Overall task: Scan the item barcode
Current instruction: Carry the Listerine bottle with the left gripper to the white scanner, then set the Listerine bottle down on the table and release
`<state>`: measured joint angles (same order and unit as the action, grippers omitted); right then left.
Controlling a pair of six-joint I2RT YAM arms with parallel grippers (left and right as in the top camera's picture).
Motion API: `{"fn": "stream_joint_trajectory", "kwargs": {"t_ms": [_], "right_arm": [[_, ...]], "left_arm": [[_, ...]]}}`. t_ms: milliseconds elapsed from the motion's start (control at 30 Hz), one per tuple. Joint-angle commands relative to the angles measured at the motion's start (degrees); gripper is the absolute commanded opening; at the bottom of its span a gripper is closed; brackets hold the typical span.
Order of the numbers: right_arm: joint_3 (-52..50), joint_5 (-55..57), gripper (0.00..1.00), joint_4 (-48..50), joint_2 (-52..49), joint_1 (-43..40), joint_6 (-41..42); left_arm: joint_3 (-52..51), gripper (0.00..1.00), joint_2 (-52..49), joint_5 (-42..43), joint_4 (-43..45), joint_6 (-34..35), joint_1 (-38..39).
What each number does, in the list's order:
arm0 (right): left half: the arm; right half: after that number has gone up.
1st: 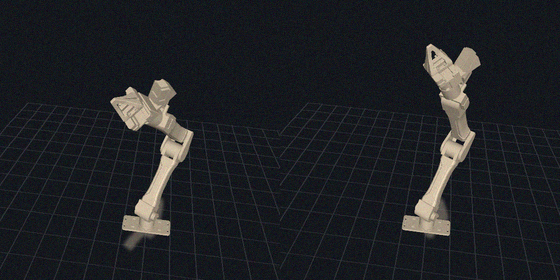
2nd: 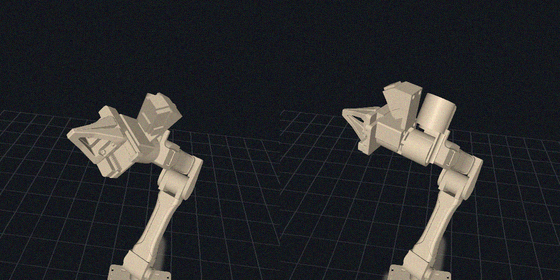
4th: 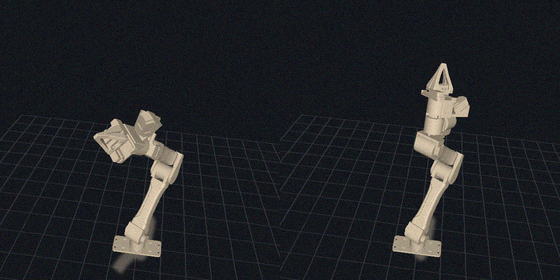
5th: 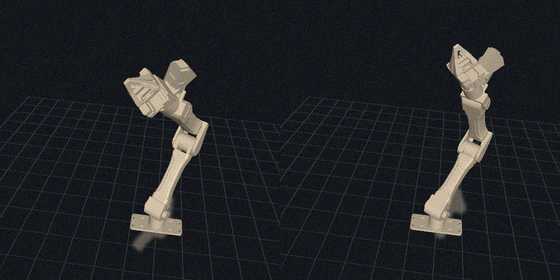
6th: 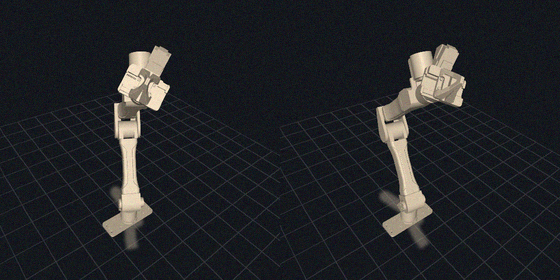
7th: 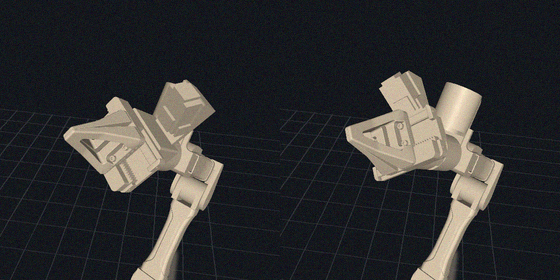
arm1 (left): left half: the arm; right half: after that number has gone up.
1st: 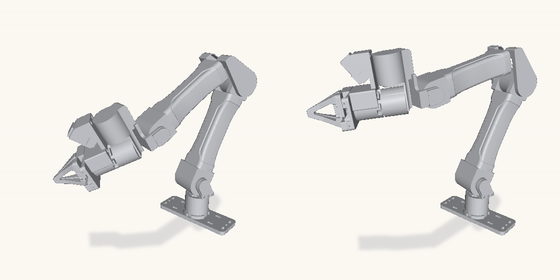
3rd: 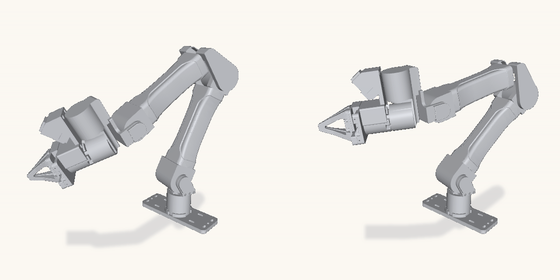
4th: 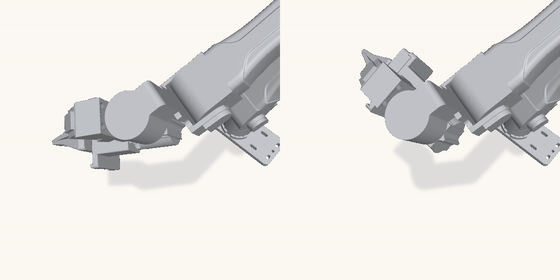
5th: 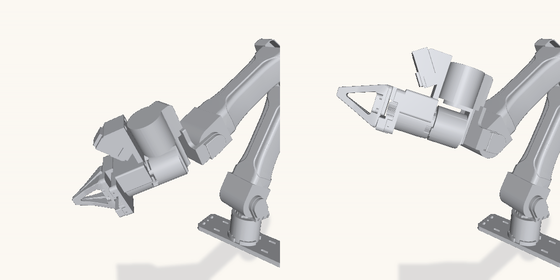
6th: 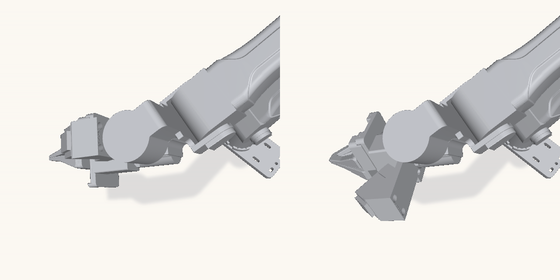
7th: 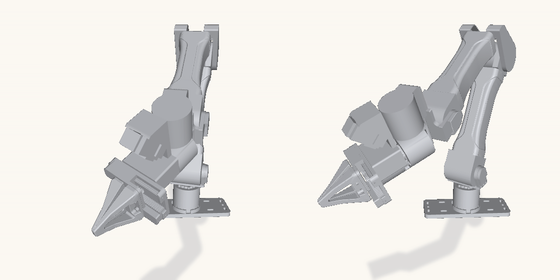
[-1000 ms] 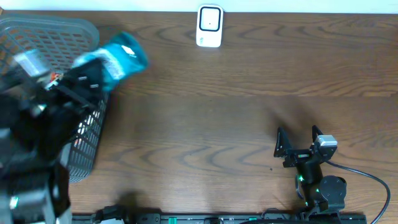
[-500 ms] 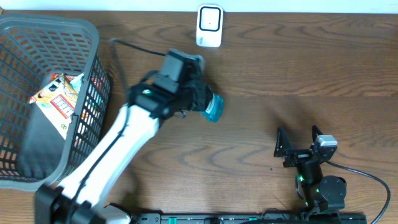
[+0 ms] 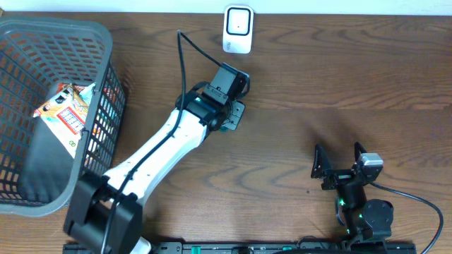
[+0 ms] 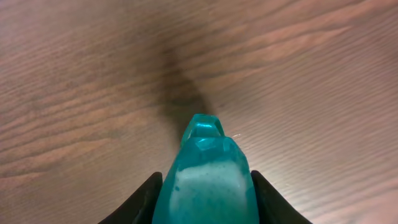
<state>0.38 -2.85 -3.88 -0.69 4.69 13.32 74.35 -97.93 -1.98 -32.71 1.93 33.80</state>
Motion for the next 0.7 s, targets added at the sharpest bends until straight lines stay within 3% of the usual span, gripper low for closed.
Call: {"fn": "stream_joint_trajectory", "kwargs": {"t_ms": [0, 100, 300, 333, 533, 667], "right_arm": [[-0.07, -0.11, 0.99, -0.22, 0.37, -0.31, -0.55], [-0.07, -0.11, 0.99, -0.22, 0.37, -0.31, -0.55], [-0.07, -0.11, 0.99, -0.22, 0.37, -0.31, -0.55], [-0.07, -0.11, 0.99, -0.22, 0.37, -0.31, -0.55], [-0.07, -0.11, 0.99, -0.22, 0.37, -0.31, -0.55], [-0.07, -0.11, 0.99, -0.22, 0.37, -0.31, -0.55]], "left_arm": [[1.03, 0.32, -3.04, -2.32, 0.44, -1.7, 0.17], [1.03, 0.35, -4.79, -2.34, 0.44, -1.7, 0.2], [3.45, 0.93, -2.03, -2.38, -1.01, -1.73, 0.2], [4.66, 0.97, -1.01, -2.4, -1.68, -1.73, 0.2], [11.15, 0.98, 6.19, -3.08, -4.39, -1.73, 0.17], [16.79, 0.98, 12.44, -15.15, -8.61, -0.66, -0.2]]}}
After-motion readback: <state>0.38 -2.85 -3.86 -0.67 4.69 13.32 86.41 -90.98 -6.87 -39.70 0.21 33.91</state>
